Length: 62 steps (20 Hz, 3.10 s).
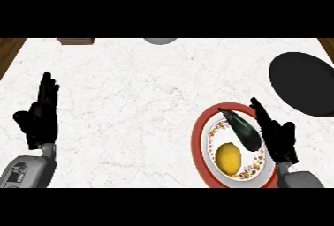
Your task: Pick the eggplant from the plate and place it in the pan
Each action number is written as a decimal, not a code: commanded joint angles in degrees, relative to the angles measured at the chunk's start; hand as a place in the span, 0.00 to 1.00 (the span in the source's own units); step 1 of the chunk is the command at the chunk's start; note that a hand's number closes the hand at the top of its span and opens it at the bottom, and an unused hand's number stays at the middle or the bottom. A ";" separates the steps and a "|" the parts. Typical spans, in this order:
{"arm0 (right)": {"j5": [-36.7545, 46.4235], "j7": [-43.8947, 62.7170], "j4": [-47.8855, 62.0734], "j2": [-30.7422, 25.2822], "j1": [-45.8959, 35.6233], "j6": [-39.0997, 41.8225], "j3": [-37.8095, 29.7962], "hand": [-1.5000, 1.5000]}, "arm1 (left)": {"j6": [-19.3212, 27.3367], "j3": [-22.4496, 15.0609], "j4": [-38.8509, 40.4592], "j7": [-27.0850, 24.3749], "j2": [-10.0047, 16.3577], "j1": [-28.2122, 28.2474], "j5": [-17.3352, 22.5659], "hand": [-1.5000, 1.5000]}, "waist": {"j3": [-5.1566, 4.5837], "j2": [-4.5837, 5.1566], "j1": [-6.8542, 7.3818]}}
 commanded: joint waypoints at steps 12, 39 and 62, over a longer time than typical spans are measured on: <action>0.16 -27.02 3.50 -19.83 -18.51 40.65 0.66 0.00 | -10.39 -4.31 -0.73 1.76 -0.52 -2.60 3.80 0.50 | -1.01 -0.31 2.29; 16.27 -35.95 16.35 -30.53 -50.84 51.65 15.96 0.00 | -11.84 -3.30 -3.08 4.31 -0.65 -2.50 2.49 0.50 | -1.28 -0.47 2.55; 25.78 -28.72 8.82 -27.54 -41.42 47.98 21.57 0.00 | -14.49 1.38 -3.78 6.43 -0.77 -2.35 1.47 0.50 | -1.25 -0.82 1.09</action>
